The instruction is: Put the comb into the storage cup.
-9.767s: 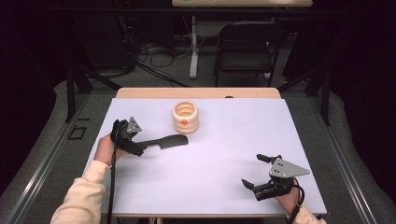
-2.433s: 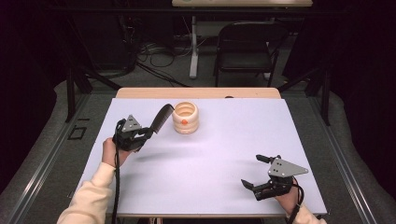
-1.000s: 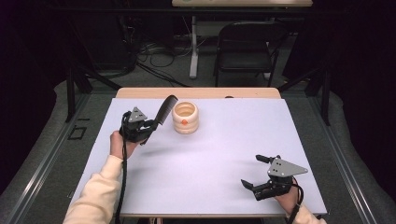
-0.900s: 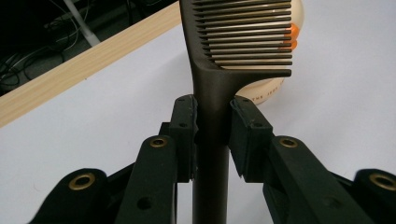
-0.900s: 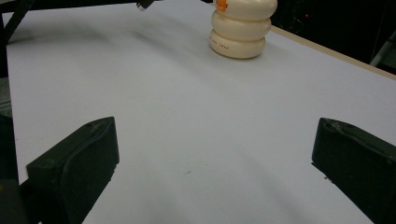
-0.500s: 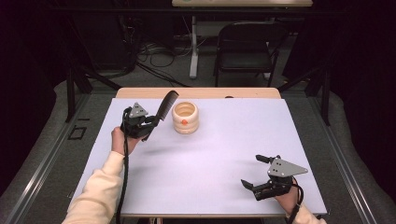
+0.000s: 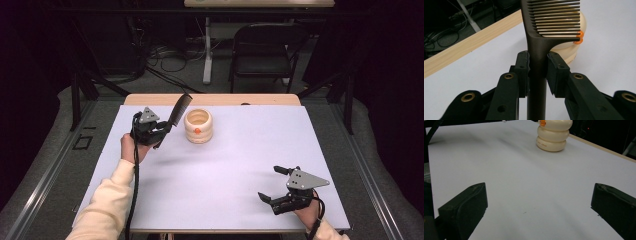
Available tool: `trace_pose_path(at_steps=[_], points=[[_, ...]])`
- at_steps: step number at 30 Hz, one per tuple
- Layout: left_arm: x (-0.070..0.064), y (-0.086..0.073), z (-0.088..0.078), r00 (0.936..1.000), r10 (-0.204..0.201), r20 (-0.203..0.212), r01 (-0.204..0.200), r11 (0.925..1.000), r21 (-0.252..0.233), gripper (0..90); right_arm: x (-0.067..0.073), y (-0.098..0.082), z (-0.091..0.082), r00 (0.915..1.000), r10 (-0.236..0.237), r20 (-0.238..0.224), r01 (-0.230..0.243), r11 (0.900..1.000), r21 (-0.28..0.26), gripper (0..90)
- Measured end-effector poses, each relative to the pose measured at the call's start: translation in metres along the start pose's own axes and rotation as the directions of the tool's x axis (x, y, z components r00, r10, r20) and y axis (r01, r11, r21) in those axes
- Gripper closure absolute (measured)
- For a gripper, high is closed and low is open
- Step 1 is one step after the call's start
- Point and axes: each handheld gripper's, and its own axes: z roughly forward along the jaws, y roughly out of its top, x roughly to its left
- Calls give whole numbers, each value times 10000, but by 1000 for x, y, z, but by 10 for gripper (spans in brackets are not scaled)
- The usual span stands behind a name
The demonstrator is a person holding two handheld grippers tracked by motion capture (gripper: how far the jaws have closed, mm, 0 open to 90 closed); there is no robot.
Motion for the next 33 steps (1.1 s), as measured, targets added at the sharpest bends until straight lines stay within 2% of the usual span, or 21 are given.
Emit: trace_pose_path(at_steps=[14, 33], points=[[4, 11, -1, 9994, -340, -48, 338, 9987, -384, 724, -1, -1, 1, 10000, 47, 15, -47, 10000, -5, 2], [5, 23, 2, 9983, -577, -128, 564, 9945, -886, 724, -1, -1, 1, 10000, 68, 19, -68, 10000, -21, 2]])
